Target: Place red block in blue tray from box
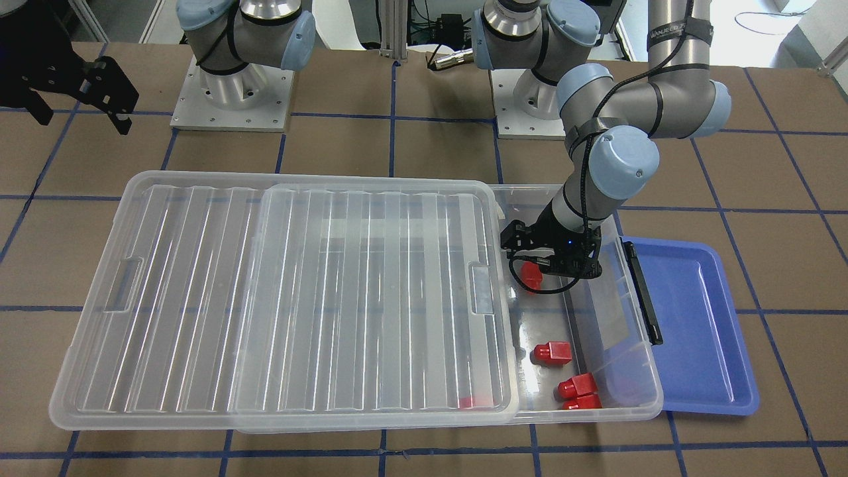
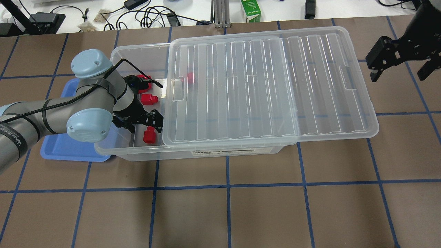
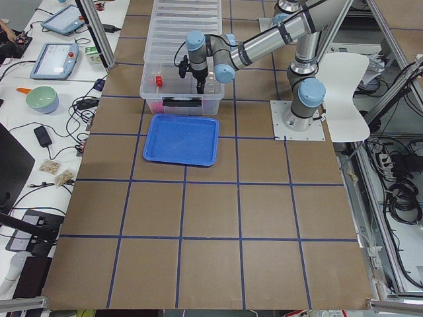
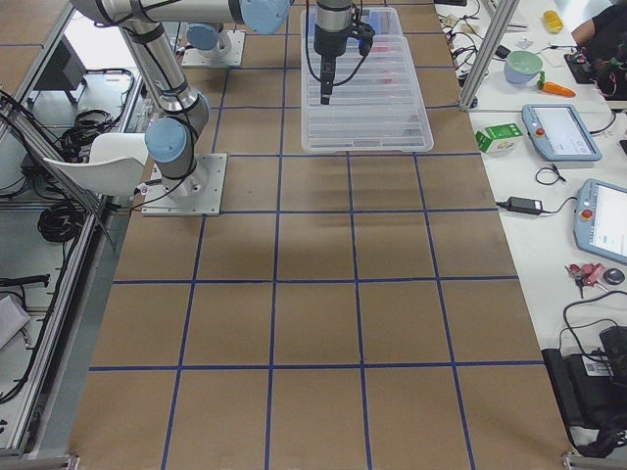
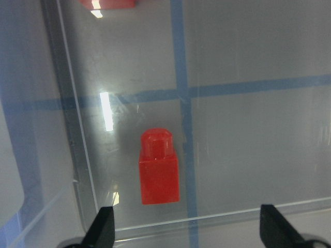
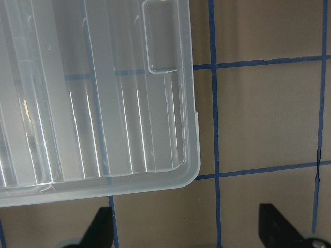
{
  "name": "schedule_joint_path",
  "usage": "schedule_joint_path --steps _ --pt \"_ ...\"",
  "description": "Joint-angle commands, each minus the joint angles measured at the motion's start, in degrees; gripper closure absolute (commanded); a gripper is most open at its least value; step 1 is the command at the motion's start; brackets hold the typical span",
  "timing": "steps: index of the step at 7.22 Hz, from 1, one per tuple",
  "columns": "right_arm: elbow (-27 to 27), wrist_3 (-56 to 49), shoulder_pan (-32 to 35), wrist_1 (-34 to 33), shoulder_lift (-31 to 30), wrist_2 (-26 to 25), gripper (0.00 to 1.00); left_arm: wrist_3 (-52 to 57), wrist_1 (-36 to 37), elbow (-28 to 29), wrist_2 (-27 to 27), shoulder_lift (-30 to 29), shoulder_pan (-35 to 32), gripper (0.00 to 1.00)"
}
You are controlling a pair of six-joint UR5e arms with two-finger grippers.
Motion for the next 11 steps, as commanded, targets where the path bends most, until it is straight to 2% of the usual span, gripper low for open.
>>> schedule_joint_path --steps 1,10,11 --pt "0.1 -0.1 0.0 0.0 0.1 0.1 0.0 -0.3 0.3 -0.1 0.2 -1.0 0.1 0.0" --pt "0.1 -0.2 0.0 -0.1 0.1 0.2 0.0 -2.6 2.6 -0.2 0.6 -7.0 0.2 0.0" --pt "0.1 -0.2 0.1 -0.1 0.1 0.2 0.0 -2.4 2.6 -0.1 0.6 -7.4 0.1 0.05"
